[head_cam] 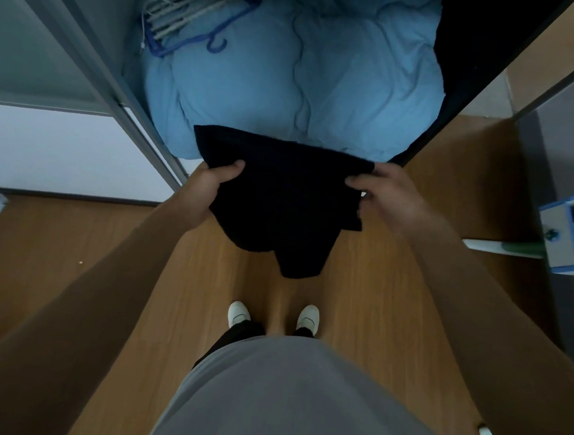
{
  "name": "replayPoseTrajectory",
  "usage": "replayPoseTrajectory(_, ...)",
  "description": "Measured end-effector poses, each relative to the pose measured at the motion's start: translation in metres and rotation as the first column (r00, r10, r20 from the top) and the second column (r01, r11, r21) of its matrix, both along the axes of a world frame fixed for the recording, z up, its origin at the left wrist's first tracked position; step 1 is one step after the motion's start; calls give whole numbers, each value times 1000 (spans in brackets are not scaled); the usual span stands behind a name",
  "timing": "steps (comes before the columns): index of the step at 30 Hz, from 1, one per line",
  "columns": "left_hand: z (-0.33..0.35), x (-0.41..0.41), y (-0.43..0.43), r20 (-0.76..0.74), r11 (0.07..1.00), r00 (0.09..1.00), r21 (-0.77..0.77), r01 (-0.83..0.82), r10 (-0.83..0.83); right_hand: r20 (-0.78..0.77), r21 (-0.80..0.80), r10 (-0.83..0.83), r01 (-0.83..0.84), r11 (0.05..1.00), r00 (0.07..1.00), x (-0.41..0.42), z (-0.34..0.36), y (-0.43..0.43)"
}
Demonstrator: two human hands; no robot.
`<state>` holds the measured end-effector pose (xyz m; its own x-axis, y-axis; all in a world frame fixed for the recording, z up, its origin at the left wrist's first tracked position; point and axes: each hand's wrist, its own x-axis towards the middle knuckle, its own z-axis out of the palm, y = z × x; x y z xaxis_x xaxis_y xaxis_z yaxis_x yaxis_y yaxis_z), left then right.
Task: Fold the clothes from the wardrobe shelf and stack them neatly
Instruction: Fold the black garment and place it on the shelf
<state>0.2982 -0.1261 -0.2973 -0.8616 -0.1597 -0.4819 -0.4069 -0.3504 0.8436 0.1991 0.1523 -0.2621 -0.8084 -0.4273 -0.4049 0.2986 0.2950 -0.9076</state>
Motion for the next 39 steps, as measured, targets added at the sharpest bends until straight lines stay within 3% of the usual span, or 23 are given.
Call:
replayPoseTrajectory(2,5,-1,4,4,991,998,116,-64,64,136,-238,-64,96,967,989,0,-2,3)
replayPoseTrajectory(3,8,-2,7,5,987,997,145,-76,76,161,-250,-53,92,964,986,3,-7,3)
replayPoseTrajectory(7,17,-8,20,-26,991,997,114,-70,73,77,9,-10,10,1000,997,23,-31,-5)
replayPoseTrajectory(10,22,-10,23,-50,993,995,86,-79,83,32,41,-220,218,975,975,25,-39,-10)
replayPoseTrajectory(13,24,-11,22,-76,996,995,55,-64,68,47,65,-196,192,979,980,25,-46,-9)
replayPoseTrajectory(18,30,-12,20,-86,997,993,-1,-78,78,121,-59,-210,218,974,970,26,-45,-13)
replayPoseTrajectory(23,29,-14,20,-106,998,994,-44,-43,38,86,-56,-149,154,986,985,21,-42,-23)
replayPoseTrajectory(27,25,-15,15,-93,988,989,-86,-127,119,205,-174,-203,239,955,958,11,-33,-23)
replayPoseTrajectory(31,14,-15,11,-21,981,987,-106,-163,161,197,-160,-206,239,958,958,2,-19,-23)
replayPoseTrajectory(35,6,-12,16,36,992,991,7,-130,130,316,-270,-223,312,911,922,-1,-7,-28)
replayPoseTrajectory(39,6,-11,19,28,985,998,164,-58,54,438,-443,-128,338,830,890,-1,3,-29)
